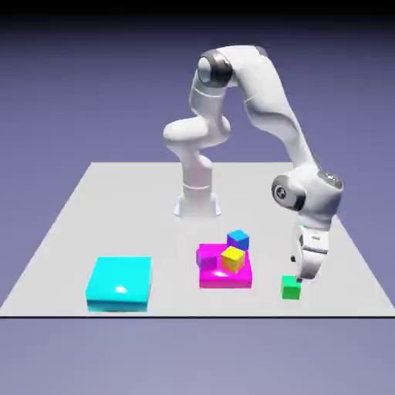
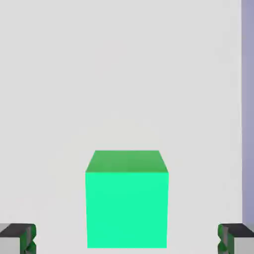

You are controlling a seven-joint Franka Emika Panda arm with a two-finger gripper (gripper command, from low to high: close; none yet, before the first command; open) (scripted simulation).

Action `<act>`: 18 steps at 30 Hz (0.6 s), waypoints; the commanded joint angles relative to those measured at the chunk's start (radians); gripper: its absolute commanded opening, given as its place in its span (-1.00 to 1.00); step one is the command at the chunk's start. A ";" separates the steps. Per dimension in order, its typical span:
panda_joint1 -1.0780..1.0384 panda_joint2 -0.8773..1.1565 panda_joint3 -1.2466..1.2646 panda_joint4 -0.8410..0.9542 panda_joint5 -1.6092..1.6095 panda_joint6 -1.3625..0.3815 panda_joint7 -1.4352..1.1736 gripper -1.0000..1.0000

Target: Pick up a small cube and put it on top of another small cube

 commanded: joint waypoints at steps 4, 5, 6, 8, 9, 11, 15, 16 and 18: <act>0.003 0.044 -0.010 0.004 -0.011 0.040 0.009 -1.00; 0.001 0.008 -0.002 0.001 -0.002 0.007 0.002 -1.00; -0.002 -0.028 0.006 -0.003 0.007 -0.026 -0.006 -1.00; -0.007 -0.101 0.022 -0.010 0.026 -0.091 -0.021 -1.00; -0.020 -0.137 0.011 -0.031 0.036 -0.109 0.000 -1.00; -0.054 -0.209 -0.020 -0.082 0.056 -0.135 0.058 -1.00; -0.120 -0.354 -0.084 -0.185 0.096 -0.189 0.174 -1.00; -0.137 -0.391 -0.100 -0.211 0.107 -0.202 0.203 -1.00; -0.171 -0.463 -0.131 -0.263 0.127 -0.229 0.261 -1.00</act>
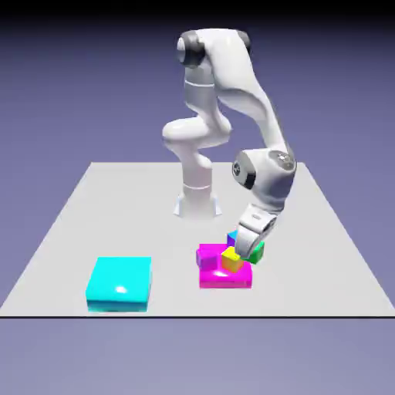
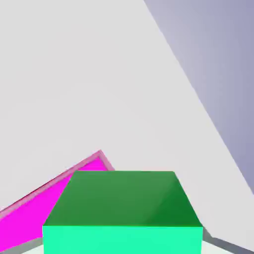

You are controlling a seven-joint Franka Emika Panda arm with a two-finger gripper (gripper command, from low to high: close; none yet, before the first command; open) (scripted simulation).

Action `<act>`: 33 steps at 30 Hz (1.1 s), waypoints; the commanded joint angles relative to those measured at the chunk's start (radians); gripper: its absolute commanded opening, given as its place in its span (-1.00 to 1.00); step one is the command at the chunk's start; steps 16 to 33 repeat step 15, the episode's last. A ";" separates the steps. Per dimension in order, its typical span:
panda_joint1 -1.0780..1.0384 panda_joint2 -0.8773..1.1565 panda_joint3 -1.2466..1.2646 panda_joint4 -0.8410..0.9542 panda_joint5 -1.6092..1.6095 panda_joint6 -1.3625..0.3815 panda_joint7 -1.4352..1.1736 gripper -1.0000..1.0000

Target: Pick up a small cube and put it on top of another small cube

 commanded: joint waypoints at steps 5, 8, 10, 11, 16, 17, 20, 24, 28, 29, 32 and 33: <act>-0.066 -0.173 -0.076 -0.123 0.045 -0.063 0.140 -1.00; -0.070 -0.111 -0.077 -0.148 0.051 0.023 0.136 -1.00; -0.073 -0.048 -0.078 -0.172 0.057 0.110 0.131 -1.00; -0.075 -0.023 -0.078 -0.182 0.059 0.144 0.129 -1.00; -0.071 -0.086 -0.077 -0.157 0.053 0.058 0.134 1.00; -0.071 -0.086 -0.077 -0.157 0.053 0.058 0.134 1.00; -0.071 -0.086 -0.077 -0.157 0.053 0.058 0.134 1.00; -0.071 -0.086 -0.077 -0.157 0.053 0.058 0.134 1.00; -0.071 -0.086 -0.077 -0.157 0.053 0.058 0.134 1.00; -0.071 -0.086 -0.077 -0.157 0.053 0.058 0.134 1.00; -0.071 -0.086 -0.077 -0.157 0.053 0.058 0.134 1.00; -0.071 -0.086 -0.077 -0.157 0.053 0.058 0.134 1.00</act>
